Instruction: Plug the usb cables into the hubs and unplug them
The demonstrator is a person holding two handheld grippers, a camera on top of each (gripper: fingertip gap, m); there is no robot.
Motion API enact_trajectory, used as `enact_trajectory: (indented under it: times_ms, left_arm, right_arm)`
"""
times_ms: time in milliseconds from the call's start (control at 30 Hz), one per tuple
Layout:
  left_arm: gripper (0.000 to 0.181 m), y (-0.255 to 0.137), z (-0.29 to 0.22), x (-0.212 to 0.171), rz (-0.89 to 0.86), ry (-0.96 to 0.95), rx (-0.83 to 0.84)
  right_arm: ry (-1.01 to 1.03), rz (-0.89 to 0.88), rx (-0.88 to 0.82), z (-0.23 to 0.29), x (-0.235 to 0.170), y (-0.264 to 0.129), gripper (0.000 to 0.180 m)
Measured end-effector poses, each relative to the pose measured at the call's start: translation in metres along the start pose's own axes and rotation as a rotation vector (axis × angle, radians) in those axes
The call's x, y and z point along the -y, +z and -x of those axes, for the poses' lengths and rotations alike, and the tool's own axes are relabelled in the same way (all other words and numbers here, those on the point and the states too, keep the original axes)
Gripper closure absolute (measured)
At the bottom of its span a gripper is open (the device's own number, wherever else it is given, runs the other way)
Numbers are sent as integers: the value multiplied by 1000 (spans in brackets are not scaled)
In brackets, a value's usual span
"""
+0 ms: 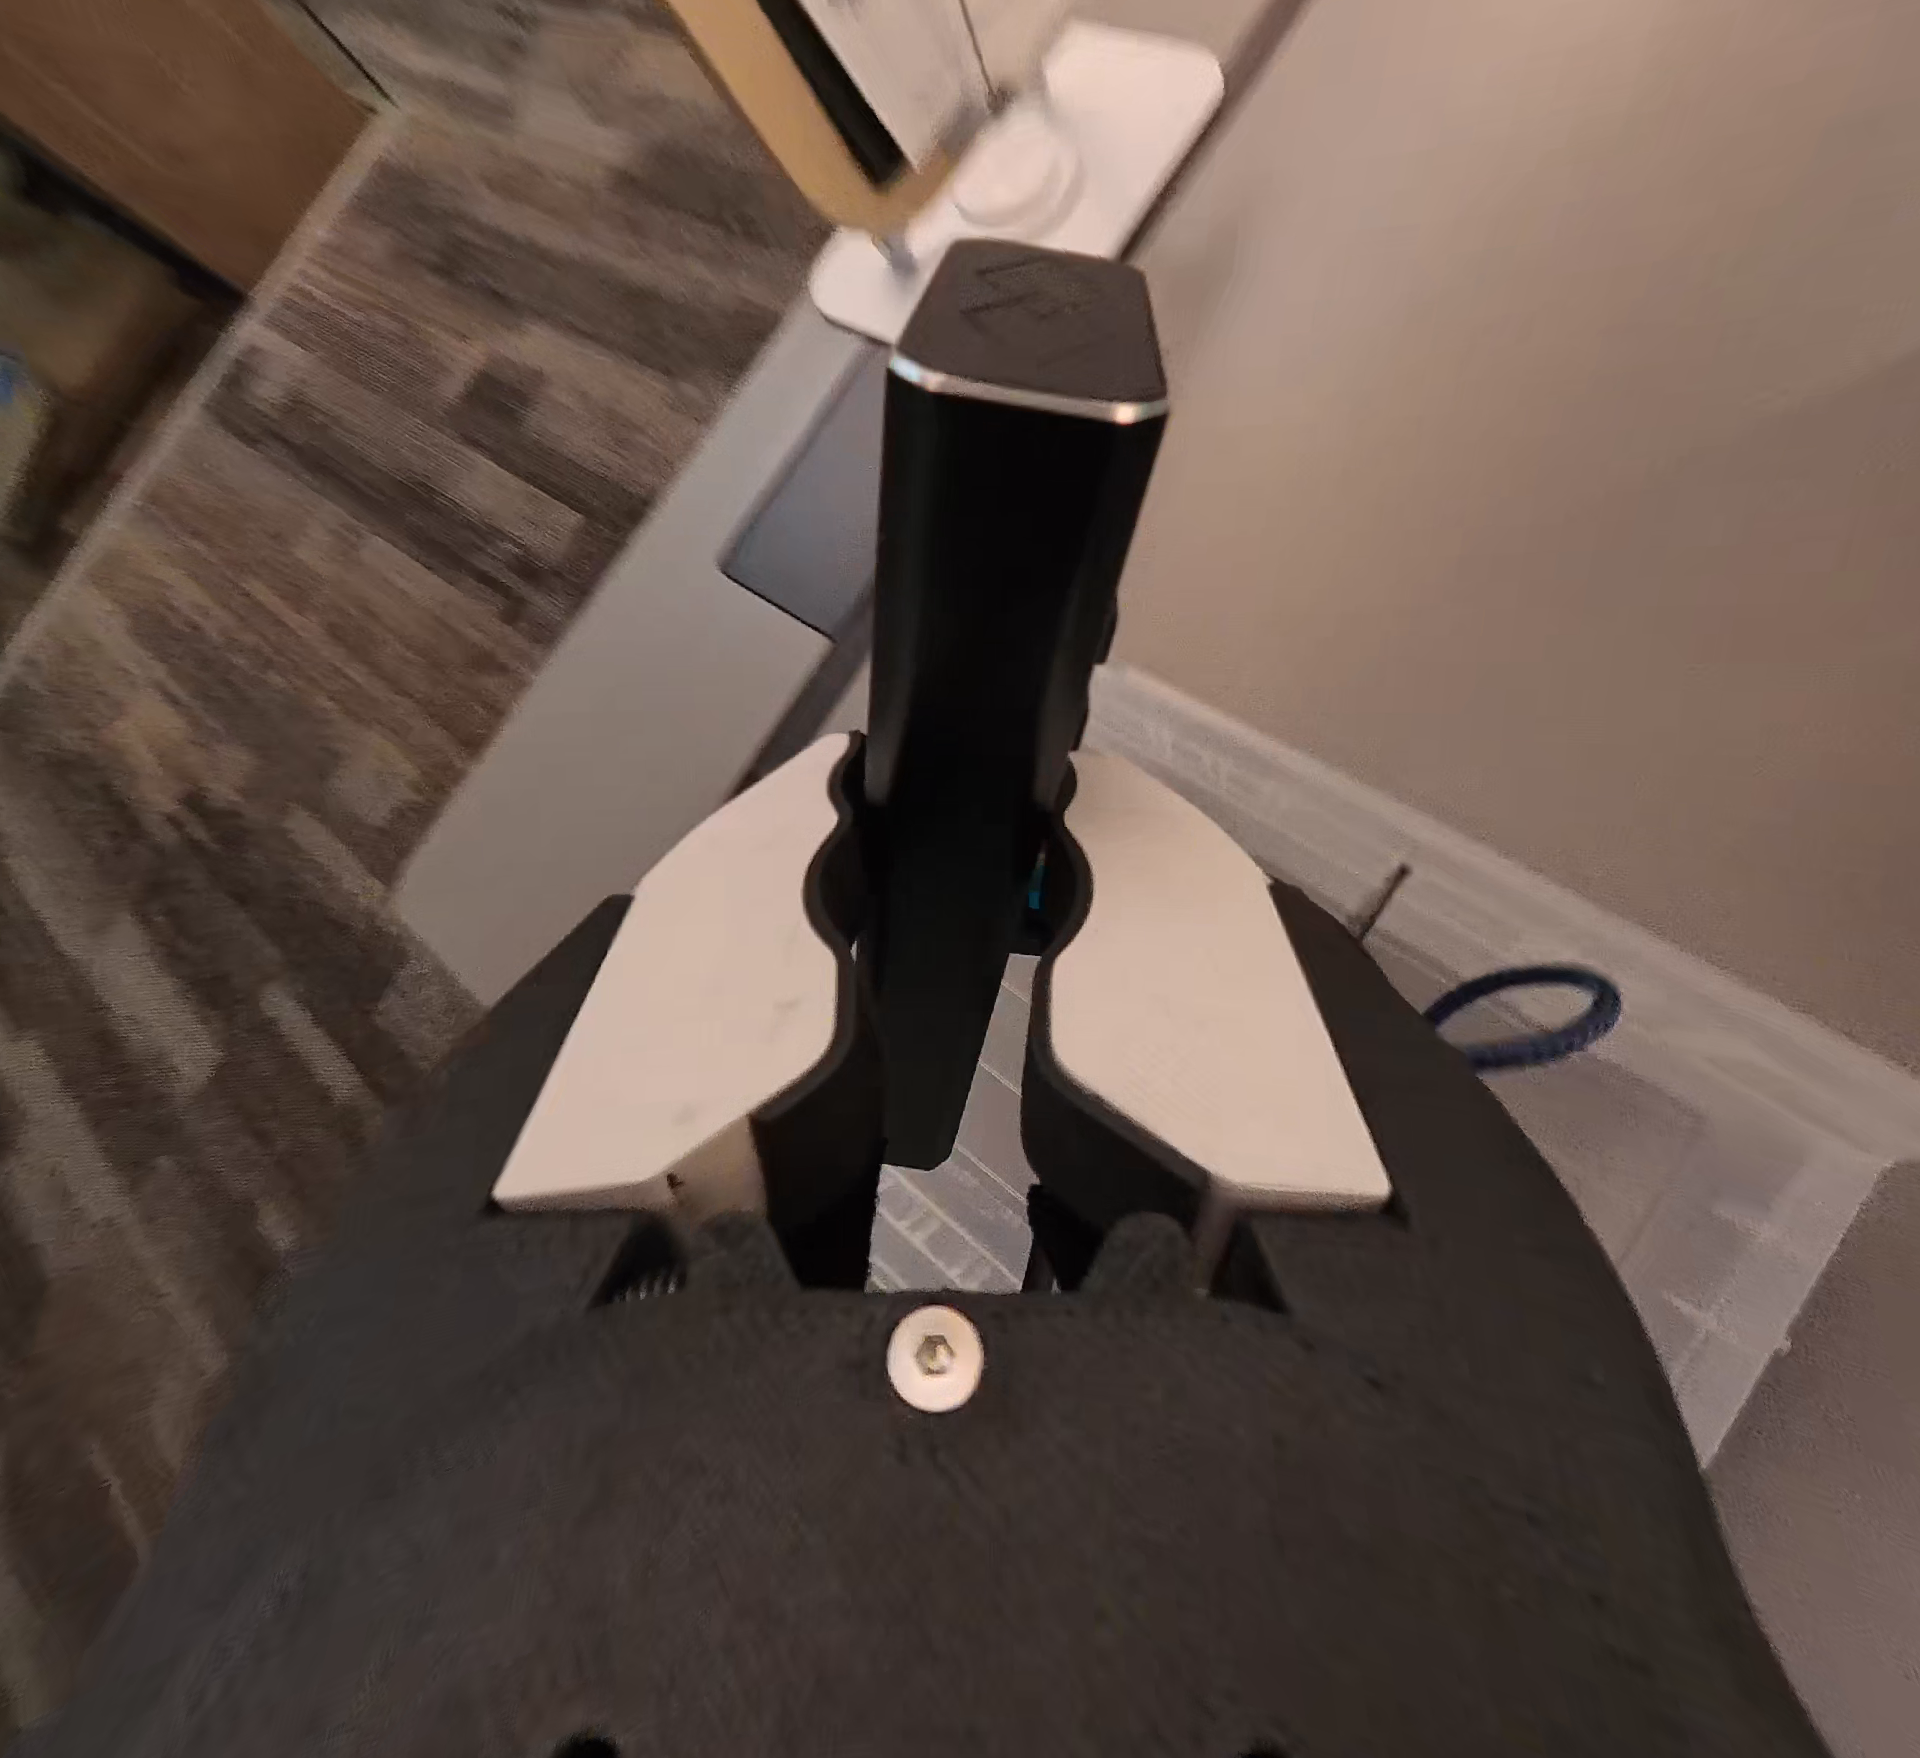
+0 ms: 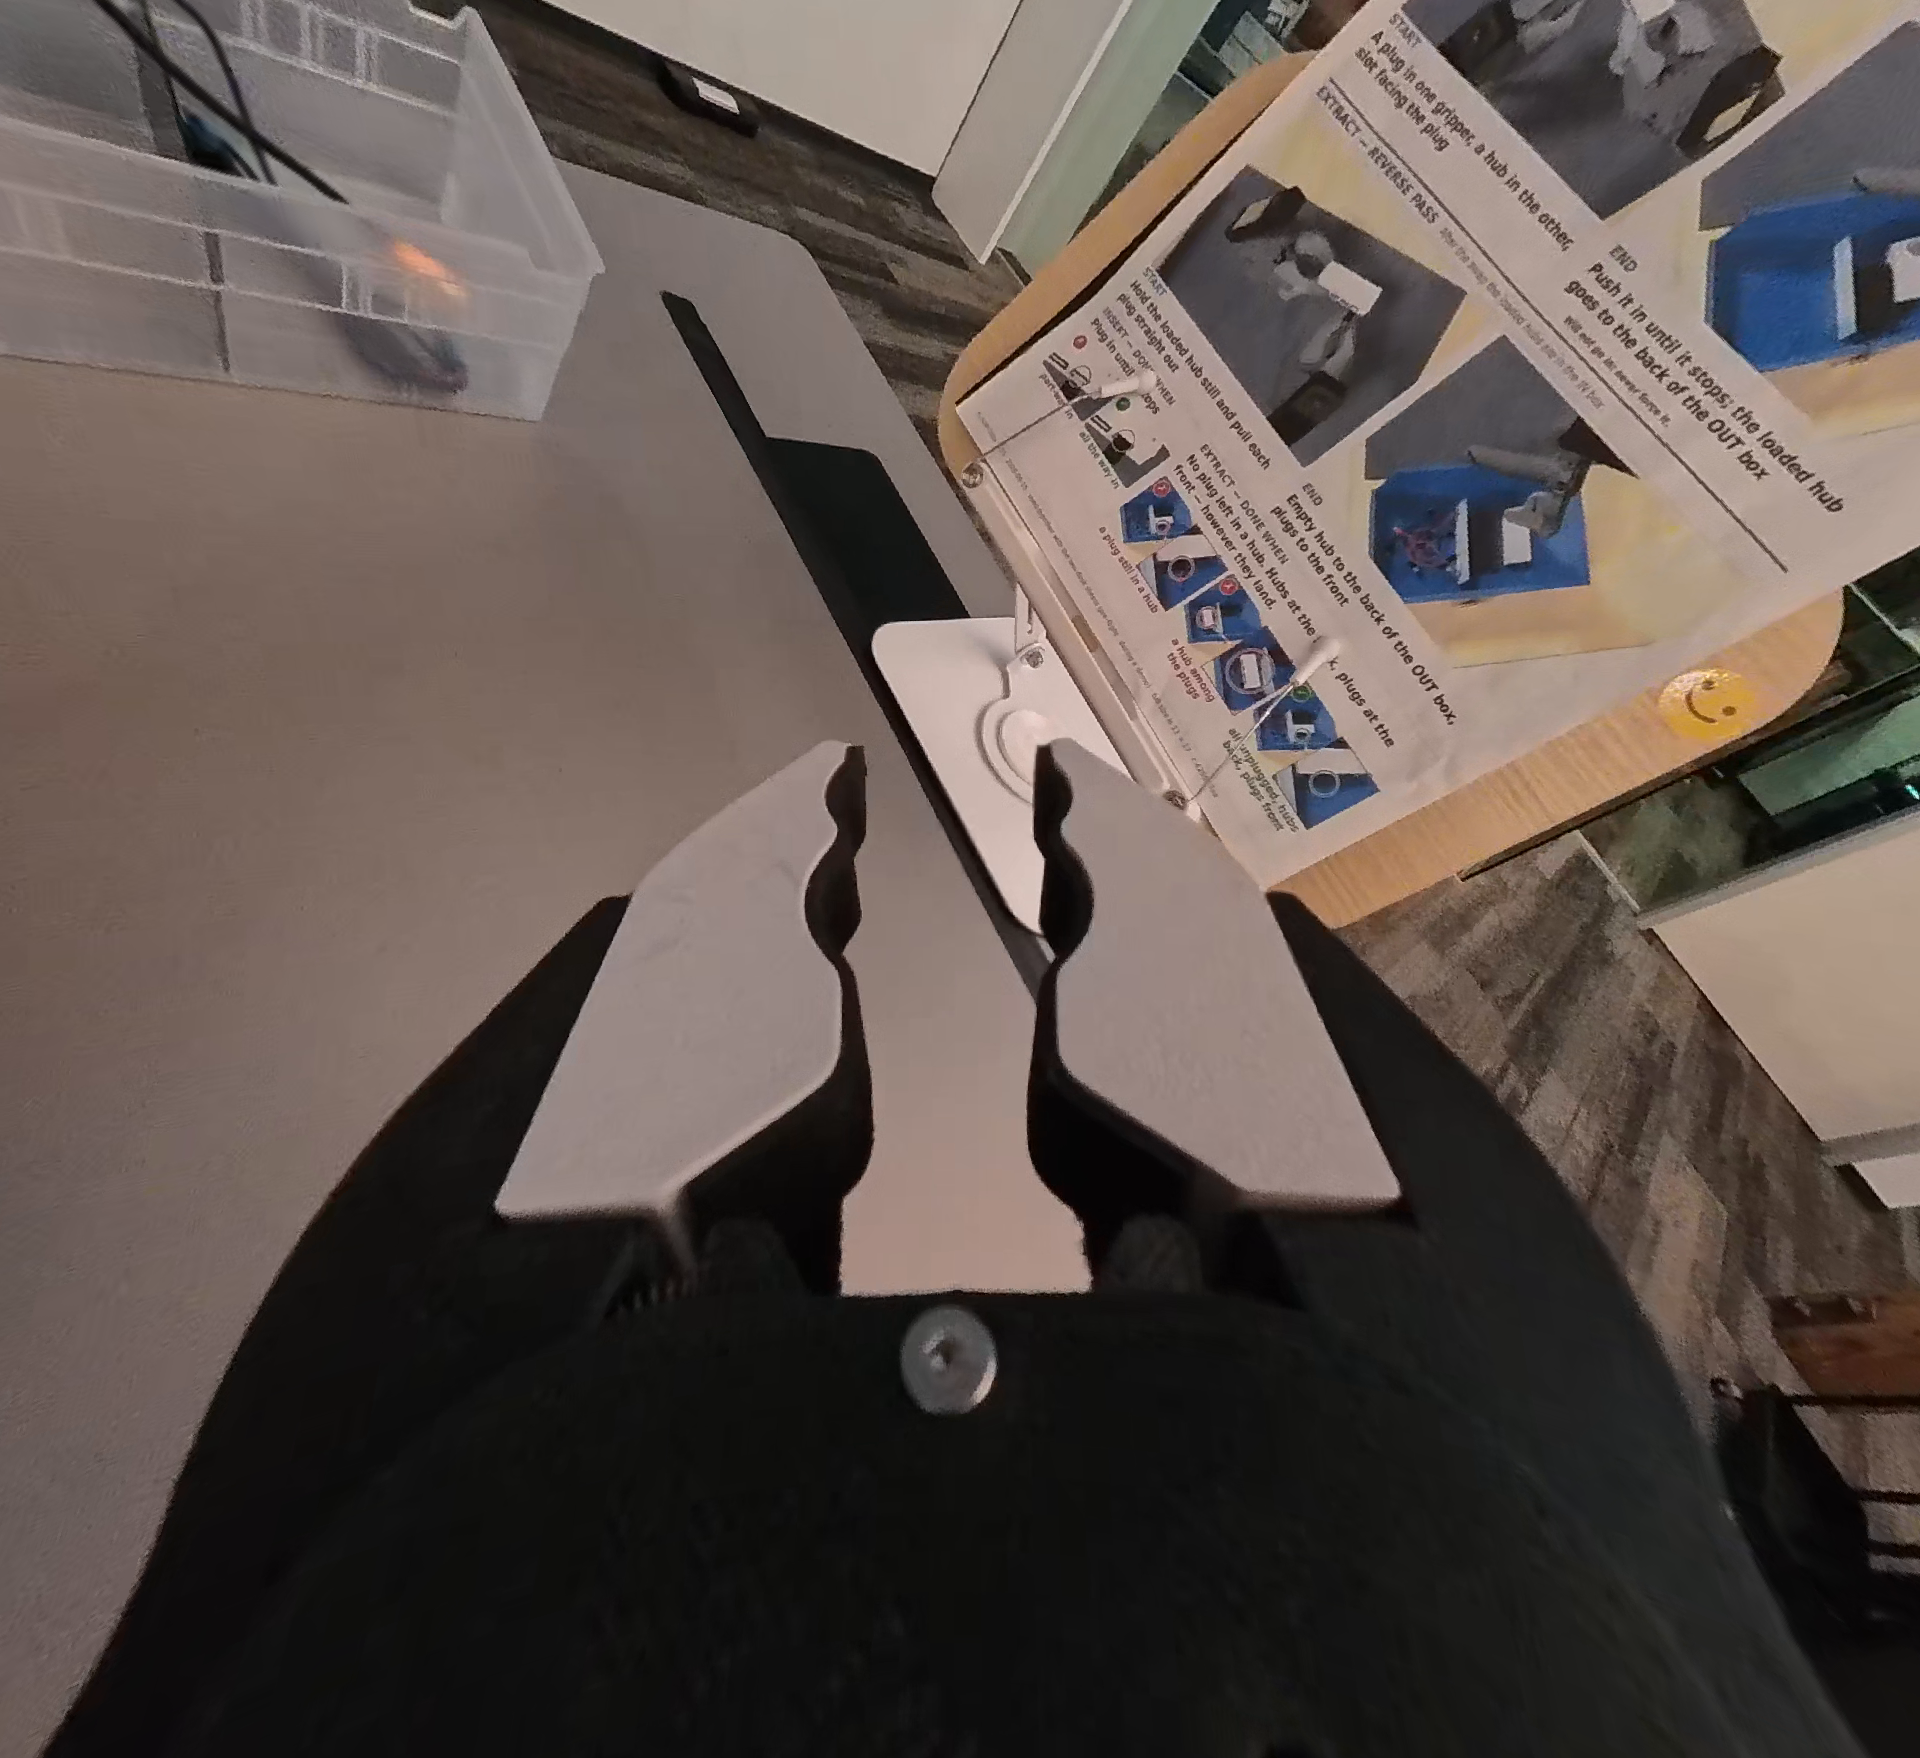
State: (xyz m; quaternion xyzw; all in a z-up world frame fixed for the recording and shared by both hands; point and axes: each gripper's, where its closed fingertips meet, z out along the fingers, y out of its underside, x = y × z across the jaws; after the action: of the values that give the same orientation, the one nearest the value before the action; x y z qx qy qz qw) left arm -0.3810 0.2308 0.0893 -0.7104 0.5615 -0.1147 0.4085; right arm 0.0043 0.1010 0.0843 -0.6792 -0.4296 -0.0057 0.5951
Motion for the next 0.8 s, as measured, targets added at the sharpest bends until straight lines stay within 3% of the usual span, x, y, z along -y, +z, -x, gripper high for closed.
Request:
enact_trajectory:
  times_ms: [33, 467, 667, 800]
  left_arm:
    - [152, -13, 4, 18, -22, 9, 39]
    - [152, -162, 12, 288, -195, 167, 427]
    - [153, -181, -16, 374, -273, 179, 515]
    - [153, -159, -54, 395, -322, 142, 370]
  right_arm:
    - [3, -8, 5, 1, 1, 0, 149]
    - [64, -96, 35, 5, 10, -15, 149]
    - [76, -174, -10, 3, 23, -51, 148]
    - [109, -219, -17, 8, 30, -76, 149]
